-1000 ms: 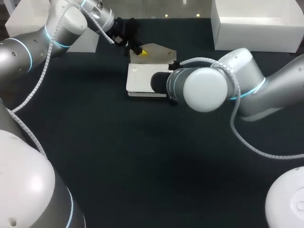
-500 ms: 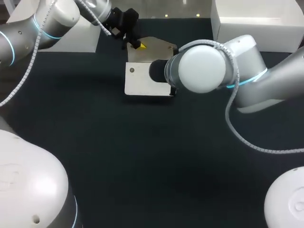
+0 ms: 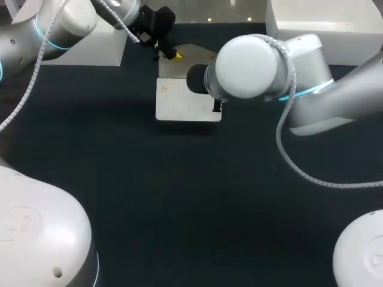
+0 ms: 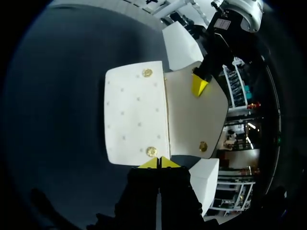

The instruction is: Pick up the bag, open it, inspect its contents, close it, and place it on the opposite side

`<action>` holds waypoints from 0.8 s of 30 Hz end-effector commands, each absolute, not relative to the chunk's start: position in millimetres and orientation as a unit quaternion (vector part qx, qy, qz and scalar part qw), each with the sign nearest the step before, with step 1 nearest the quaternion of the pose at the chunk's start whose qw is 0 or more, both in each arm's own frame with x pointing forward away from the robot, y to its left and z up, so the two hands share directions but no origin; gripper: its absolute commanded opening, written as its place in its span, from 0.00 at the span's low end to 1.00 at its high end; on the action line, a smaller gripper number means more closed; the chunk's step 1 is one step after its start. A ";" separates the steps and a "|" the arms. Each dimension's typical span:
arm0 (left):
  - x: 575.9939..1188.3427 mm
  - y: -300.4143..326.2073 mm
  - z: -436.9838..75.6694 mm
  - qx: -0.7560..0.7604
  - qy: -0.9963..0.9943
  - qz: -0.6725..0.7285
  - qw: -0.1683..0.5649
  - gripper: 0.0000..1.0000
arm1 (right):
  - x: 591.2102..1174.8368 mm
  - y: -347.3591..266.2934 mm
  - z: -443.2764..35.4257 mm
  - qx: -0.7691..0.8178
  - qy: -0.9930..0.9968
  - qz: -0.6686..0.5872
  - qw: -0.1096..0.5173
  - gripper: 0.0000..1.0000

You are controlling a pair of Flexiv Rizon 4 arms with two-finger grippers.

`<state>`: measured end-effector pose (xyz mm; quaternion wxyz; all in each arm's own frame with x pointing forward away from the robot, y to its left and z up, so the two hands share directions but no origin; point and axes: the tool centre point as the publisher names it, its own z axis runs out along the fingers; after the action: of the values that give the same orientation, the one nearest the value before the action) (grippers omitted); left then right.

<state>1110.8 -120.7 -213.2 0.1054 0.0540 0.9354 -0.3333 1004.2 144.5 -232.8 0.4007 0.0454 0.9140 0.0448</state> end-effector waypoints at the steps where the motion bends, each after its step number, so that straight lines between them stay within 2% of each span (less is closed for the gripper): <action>1: 1109.3 -120.6 -213.0 0.053 0.935 -0.335 0.108 0.00 | 1004.0 146.1 -233.6 0.047 0.913 0.043 0.402 0.00; 12: 1102.4 -121.5 -212.8 0.052 0.933 -0.343 0.098 0.00 | 1043.0 158.5 -224.8 0.027 0.914 0.048 0.401 0.00; 24: 1100.7 -115.6 -216.8 0.040 0.930 -0.356 0.086 0.00 | 1081.0 160.5 -244.0 0.024 0.925 0.055 0.375 0.00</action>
<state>1100.7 -118.1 -216.5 0.0855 0.0391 0.9313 -0.3519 1070.0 156.5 -239.8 0.3789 0.0241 0.9234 0.0560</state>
